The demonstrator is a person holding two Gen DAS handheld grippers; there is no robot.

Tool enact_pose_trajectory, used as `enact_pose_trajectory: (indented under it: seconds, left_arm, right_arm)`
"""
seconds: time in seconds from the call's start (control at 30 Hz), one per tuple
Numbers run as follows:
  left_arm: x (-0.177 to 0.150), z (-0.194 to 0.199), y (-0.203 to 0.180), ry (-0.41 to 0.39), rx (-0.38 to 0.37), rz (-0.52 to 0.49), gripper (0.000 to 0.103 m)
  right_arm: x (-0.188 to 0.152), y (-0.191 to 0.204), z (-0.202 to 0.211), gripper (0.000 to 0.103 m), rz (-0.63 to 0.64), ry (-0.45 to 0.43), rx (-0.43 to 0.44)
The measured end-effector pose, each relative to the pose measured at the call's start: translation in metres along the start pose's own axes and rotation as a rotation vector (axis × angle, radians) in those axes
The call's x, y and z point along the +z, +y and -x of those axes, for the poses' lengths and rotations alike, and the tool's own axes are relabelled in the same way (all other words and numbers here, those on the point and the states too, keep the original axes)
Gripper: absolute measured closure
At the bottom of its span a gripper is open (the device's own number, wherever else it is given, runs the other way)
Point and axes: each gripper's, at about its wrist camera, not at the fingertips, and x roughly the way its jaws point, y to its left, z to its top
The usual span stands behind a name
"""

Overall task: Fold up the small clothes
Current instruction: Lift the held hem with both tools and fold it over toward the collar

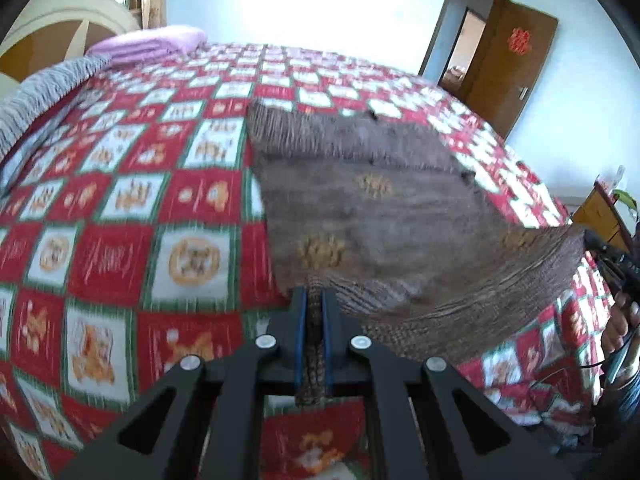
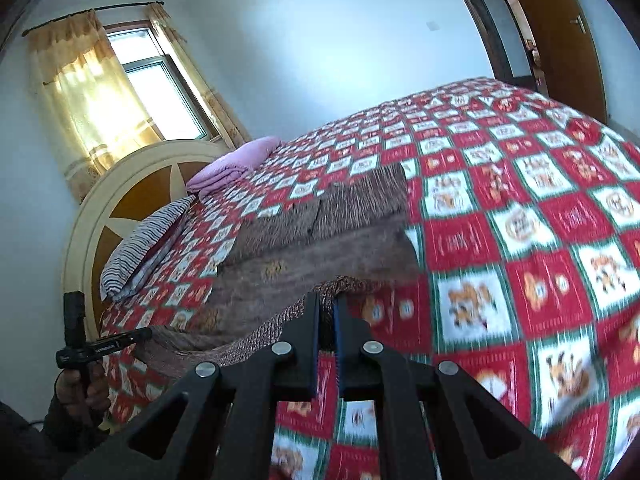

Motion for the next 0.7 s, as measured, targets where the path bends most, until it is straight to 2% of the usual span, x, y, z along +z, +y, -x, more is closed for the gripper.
enact_pose_trajectory:
  seconds: [0.23,0.6,0.7]
  left_arm:
    - [0.044,-0.003,0.012,-0.099,-0.018,0.051,0.096]
    - [0.107,-0.035,0.039,-0.157,-0.078,0.143,0.096]
    - [0.13,-0.042,0.043,-0.178,-0.063,0.146,0.096]
  right_arm:
    - [0.04,0.005,-0.022,0.097,0.004,-0.066,-0.002]
    - [0.094,0.007,-0.068,0.098,0.011,-0.095,-0.024]
    - [0.113,0.009,-0.082,0.098,0.03,-0.104,-0.039]
